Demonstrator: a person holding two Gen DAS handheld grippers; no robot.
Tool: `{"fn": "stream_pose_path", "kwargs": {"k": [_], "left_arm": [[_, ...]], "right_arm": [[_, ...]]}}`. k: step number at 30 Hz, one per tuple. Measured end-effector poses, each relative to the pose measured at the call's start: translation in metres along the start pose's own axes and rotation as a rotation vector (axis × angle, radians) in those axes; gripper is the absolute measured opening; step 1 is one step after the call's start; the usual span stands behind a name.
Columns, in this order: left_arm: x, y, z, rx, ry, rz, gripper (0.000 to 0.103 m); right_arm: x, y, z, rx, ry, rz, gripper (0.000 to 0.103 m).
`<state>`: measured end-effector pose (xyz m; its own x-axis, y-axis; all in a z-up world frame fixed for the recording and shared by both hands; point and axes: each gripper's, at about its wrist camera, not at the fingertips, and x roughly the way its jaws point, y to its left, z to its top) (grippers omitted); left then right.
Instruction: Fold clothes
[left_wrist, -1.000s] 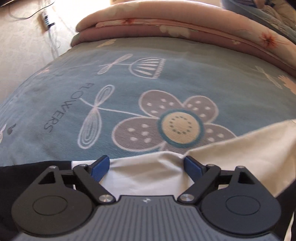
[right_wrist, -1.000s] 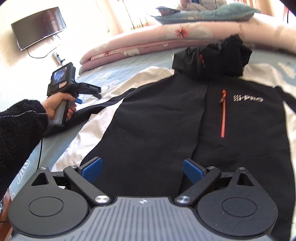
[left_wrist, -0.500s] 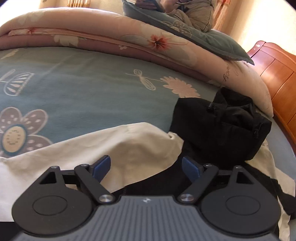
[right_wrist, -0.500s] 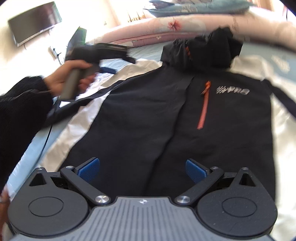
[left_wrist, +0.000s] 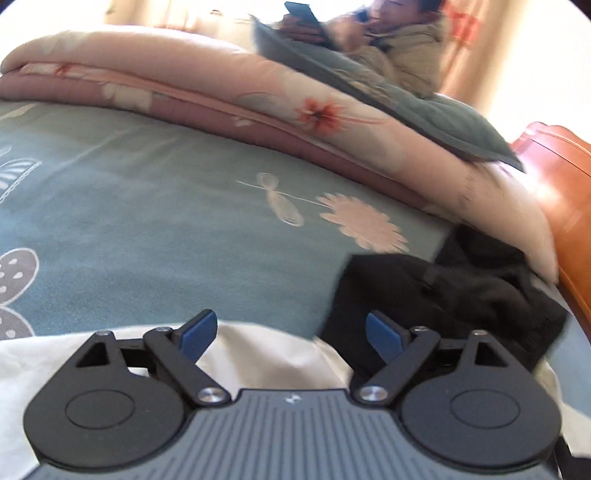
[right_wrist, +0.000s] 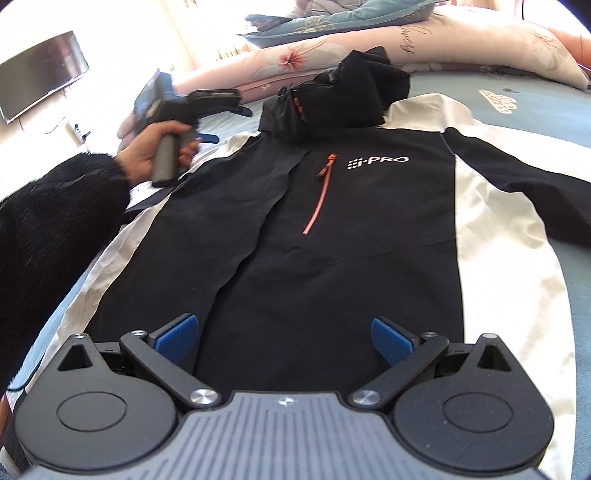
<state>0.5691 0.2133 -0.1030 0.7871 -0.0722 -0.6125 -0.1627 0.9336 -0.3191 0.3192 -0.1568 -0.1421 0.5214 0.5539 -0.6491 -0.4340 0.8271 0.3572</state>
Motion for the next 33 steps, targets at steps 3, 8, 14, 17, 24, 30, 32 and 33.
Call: {"fn": "stream_pose_path", "kwargs": {"k": [3,8,14,17,24,30,32,33], "left_arm": [[0.001,-0.007,-0.012,-0.008,0.073,-0.104,0.088],[0.037,-0.01,-0.015,-0.026,0.067,-0.065,0.091],[0.021,-0.016,-0.003,-0.024,0.109,0.011,0.089],[-0.027,-0.009,0.001,0.055,0.097,-0.001,0.09],[-0.144,0.064,-0.007,0.111,0.096,0.077,0.091],[-0.209,0.137,-0.036,-0.011,0.07,0.063,0.09],[-0.225,0.149,-0.051,-0.03,0.057,0.001,0.09],[-0.23,0.153,-0.059,-0.024,0.059,-0.026,0.091]], "right_arm": [[0.0,-0.002,0.001,0.021,-0.006,0.006,0.102],[-0.003,0.002,0.0,0.023,-0.005,-0.002,0.102],[-0.015,0.004,-0.002,0.039,-0.013,-0.023,0.102],[-0.02,0.009,-0.002,0.021,-0.007,-0.033,0.102],[-0.03,0.05,0.014,-0.138,-0.012,-0.025,0.074],[-0.033,0.133,0.051,-0.455,-0.042,-0.022,0.057],[-0.03,0.164,0.063,-0.569,-0.055,-0.038,0.057],[-0.025,0.178,0.069,-0.613,-0.054,-0.033,0.057]]}}
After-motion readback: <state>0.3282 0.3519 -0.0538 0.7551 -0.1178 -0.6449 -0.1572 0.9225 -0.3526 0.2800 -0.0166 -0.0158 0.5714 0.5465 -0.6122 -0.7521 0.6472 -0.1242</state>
